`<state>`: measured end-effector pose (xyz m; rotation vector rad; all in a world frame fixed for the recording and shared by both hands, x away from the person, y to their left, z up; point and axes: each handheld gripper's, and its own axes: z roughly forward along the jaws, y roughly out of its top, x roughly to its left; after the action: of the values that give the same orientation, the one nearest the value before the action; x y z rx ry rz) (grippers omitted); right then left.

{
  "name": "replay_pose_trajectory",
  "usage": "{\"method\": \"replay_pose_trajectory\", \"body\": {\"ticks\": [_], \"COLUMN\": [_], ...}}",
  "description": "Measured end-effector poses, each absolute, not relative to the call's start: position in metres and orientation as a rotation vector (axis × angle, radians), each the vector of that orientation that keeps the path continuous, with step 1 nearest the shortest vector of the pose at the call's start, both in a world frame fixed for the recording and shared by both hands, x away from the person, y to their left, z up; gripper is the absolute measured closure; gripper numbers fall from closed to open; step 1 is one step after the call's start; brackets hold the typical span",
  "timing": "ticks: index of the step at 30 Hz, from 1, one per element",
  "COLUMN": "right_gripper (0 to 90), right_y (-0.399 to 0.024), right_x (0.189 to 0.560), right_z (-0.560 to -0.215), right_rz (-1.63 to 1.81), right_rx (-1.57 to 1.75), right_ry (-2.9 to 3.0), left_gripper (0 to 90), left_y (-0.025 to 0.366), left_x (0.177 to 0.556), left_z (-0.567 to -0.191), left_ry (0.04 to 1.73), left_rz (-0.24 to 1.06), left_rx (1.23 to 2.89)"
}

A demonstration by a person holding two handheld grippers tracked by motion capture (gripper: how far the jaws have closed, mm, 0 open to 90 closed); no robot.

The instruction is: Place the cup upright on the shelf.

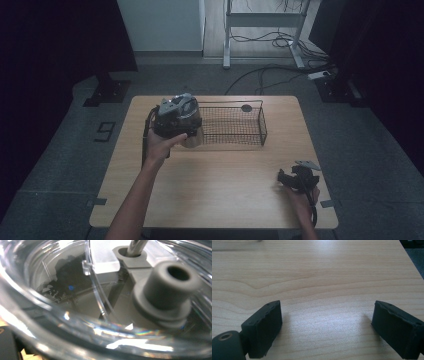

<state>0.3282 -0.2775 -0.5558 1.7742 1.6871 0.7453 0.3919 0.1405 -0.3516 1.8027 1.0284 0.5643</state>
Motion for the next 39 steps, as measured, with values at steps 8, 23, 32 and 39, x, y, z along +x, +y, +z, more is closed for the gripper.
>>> {"method": "replay_pose_trajectory", "body": {"ticks": [8,23,32,39], "right_gripper": [9.2,9.2,9.2,9.1], "right_y": [-0.278,-0.277,-0.277,-0.278], "right_x": [0.328,0.328,0.328,0.328], "right_z": [-0.556,-0.556,-0.556,-0.556], "right_rz": [0.745,0.746,0.746,0.745], "right_rx": [1.774,1.774,1.774,1.774], "right_ry": [1.687,1.686,1.686,1.686], "left_gripper": [3.6,3.6,3.6,3.6], "left_y": [0.138,0.143,0.144,0.145], "left_x": [0.400,0.418,0.430,0.440], "left_z": [-0.349,-0.345,-0.347,-0.350], "left_ry": [1.036,1.072,1.096,1.099], "left_rz": [0.583,0.575,0.562,0.542], "left_rx": [1.800,1.787,1.777,1.746]}}
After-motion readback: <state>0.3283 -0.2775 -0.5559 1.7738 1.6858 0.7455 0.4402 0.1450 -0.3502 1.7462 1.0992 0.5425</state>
